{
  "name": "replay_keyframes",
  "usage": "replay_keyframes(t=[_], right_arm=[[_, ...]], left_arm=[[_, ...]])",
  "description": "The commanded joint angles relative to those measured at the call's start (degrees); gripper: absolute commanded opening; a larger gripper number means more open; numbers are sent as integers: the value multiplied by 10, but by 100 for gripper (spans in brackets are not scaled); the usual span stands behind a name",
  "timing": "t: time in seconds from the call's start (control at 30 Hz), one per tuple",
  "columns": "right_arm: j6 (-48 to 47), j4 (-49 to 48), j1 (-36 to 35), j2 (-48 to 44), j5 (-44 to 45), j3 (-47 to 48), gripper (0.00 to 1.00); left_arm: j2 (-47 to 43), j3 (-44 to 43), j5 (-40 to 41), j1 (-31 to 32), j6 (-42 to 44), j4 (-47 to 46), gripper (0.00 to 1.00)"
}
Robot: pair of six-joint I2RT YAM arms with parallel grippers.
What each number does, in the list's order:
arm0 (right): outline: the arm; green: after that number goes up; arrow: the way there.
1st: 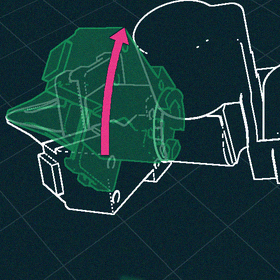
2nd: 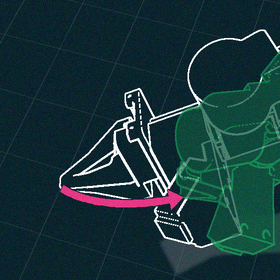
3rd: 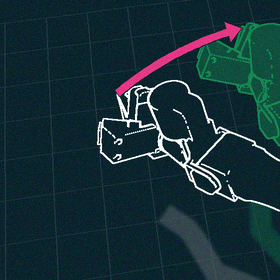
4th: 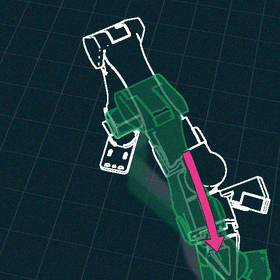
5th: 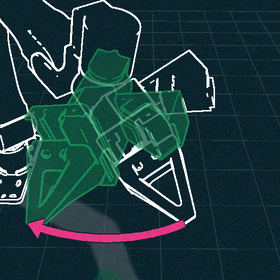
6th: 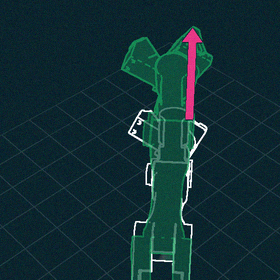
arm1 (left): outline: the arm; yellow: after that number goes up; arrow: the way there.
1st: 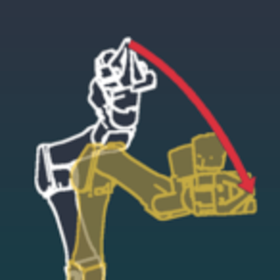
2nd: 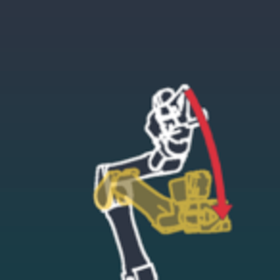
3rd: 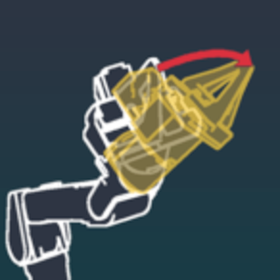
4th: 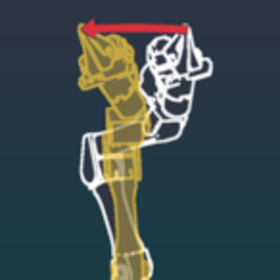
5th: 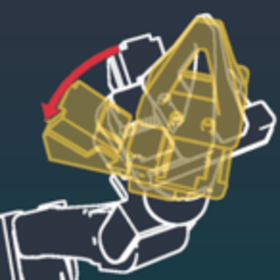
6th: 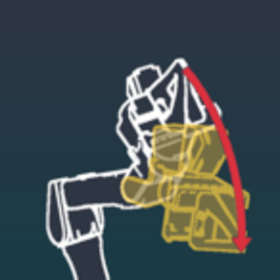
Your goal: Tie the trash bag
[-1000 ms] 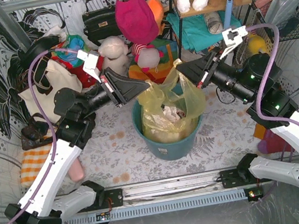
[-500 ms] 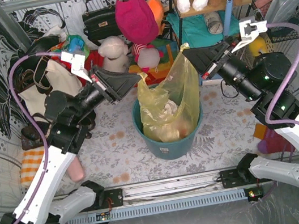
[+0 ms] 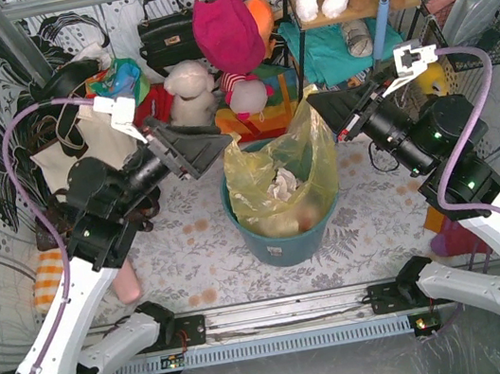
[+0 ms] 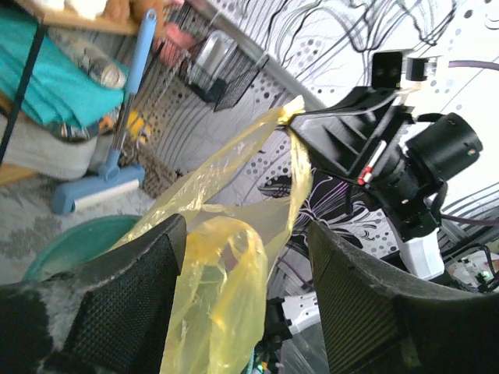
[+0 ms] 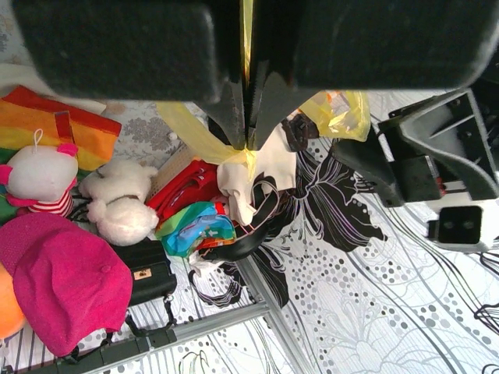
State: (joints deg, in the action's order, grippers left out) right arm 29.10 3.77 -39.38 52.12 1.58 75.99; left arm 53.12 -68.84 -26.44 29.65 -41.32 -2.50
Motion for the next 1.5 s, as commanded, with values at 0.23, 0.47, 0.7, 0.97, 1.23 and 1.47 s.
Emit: replay_keyframes(t=[0.23, 0.47, 0.7, 0.97, 1.23, 1.47], right_arm=[[17, -5, -4, -6, 10, -7, 0], [21, -2, -4, -8, 8, -8, 0], [24, -7, -4, -11, 9, -12, 0], [24, -5, -4, -11, 7, -8, 0], [23, -5, -4, -13, 9, -11, 0], [24, -2, -4, -13, 11, -11, 0]], left_arm=[[56, -64, -129, 4, -23, 111, 73], [46, -140, -97, 3, 59, 272, 75], [38, -145, -99, 3, 47, 318, 75], [48, -115, -146, 3, 28, 278, 75], [78, -75, -213, 3, -39, 82, 75], [111, -83, -241, 3, -85, -55, 77]])
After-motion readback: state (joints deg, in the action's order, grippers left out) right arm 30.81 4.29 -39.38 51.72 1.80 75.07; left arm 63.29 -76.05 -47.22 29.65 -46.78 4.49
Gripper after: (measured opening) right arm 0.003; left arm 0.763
